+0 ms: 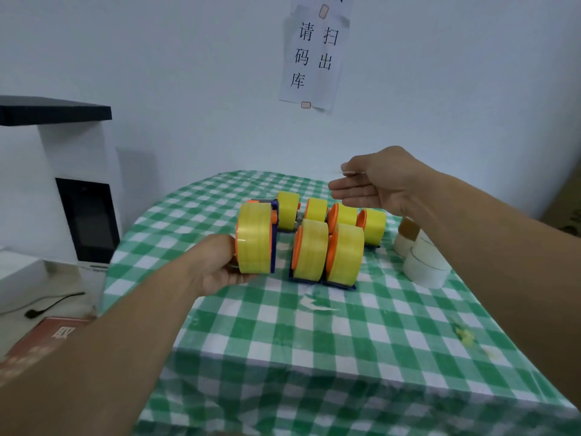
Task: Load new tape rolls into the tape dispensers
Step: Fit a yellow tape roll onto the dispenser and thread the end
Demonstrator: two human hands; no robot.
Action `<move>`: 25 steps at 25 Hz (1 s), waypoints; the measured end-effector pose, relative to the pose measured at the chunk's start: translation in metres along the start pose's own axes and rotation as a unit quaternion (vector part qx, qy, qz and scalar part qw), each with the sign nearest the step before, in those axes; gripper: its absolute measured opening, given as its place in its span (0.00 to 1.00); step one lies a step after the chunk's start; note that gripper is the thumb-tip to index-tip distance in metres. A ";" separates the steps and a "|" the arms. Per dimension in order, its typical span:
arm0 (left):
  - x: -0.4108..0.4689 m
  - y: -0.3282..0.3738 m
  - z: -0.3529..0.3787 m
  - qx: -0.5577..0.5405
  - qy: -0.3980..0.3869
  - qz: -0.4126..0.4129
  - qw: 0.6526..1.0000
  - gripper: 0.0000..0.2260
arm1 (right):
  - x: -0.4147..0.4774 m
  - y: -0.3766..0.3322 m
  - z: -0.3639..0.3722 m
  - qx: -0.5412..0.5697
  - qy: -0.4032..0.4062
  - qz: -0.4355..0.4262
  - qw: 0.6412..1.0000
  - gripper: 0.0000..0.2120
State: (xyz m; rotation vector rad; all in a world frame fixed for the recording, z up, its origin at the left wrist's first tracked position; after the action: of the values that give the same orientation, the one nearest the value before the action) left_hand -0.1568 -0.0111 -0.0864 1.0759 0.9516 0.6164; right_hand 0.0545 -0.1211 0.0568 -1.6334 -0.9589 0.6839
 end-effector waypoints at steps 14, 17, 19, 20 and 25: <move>0.026 0.001 0.018 0.109 0.084 -0.016 0.990 0.09 | 0.018 0.014 -0.011 -0.009 0.009 0.011 1.000 0.07; 0.028 0.003 0.020 0.116 0.091 -0.019 0.989 0.08 | 0.020 0.016 -0.013 -0.010 0.005 0.011 1.000 0.08; 0.028 0.003 0.022 0.121 0.093 -0.020 0.988 0.07 | 0.021 0.018 -0.014 -0.010 -0.001 0.012 1.000 0.08; 0.029 0.004 0.023 0.121 0.093 -0.021 0.988 0.07 | 0.022 0.019 -0.014 -0.011 -0.003 0.012 1.000 0.08; 0.029 0.004 0.027 0.120 0.086 -0.021 0.989 0.07 | 0.022 0.023 -0.013 -0.008 -0.010 0.013 1.000 0.07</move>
State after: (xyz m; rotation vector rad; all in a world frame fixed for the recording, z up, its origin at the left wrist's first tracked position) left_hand -0.1191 0.0020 -0.0887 1.2254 1.2192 0.5769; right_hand 0.0826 -0.1111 0.0393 -1.6586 -0.9602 0.7138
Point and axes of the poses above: each hand's wrist, its own x-axis towards the middle knuckle, its own z-axis out of the palm, y = z × x, the point moved 1 cm from there along x, towards the middle knuckle, and after that the axes turned 2 degrees about -z, right-handed, at the moved point
